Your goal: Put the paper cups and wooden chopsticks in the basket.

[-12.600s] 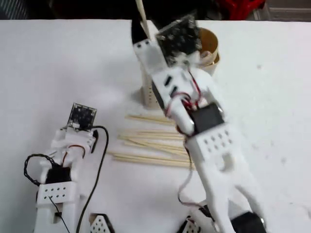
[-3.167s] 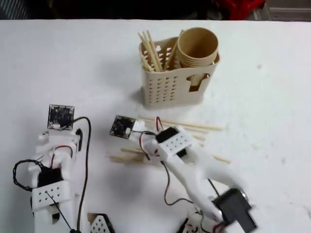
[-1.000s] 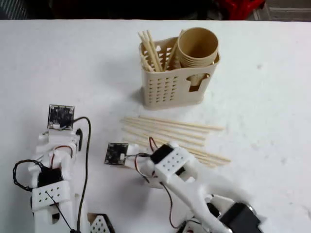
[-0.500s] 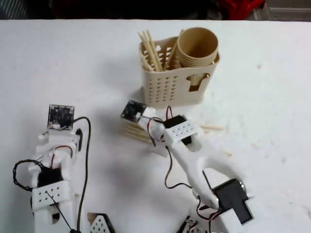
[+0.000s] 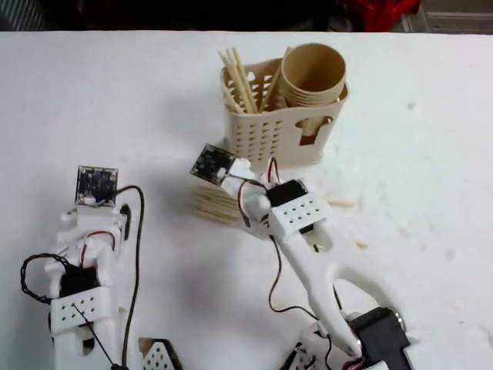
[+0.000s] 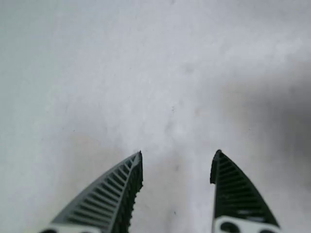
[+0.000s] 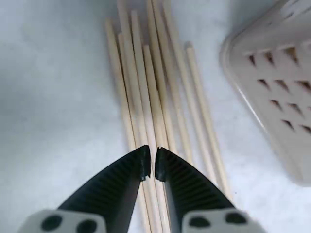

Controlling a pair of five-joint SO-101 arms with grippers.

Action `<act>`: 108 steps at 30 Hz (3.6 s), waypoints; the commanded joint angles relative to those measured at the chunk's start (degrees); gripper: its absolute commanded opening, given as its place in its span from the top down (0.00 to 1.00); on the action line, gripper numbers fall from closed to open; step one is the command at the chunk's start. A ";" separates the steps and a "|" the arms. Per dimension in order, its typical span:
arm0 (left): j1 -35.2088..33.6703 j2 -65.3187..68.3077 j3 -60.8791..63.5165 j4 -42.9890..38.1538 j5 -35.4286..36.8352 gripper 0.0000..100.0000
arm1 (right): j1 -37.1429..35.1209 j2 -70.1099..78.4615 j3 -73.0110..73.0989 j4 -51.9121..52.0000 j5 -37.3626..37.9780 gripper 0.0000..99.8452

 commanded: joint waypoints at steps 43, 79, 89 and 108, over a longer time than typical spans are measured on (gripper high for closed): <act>0.92 -0.75 -0.53 -1.41 -0.53 0.77 | -2.59 6.02 -5.89 7.16 5.19 0.94; 0.92 -0.75 -0.53 -1.41 -0.53 0.77 | 2.42 -17.89 -2.73 2.86 -2.81 0.98; 0.92 -0.75 -0.53 -1.41 -0.53 0.77 | 2.42 -30.90 -26.64 0.13 -23.56 0.98; 0.92 -0.75 -0.44 -1.41 -0.53 0.77 | 5.23 -11.65 -24.26 -47.69 -27.87 0.98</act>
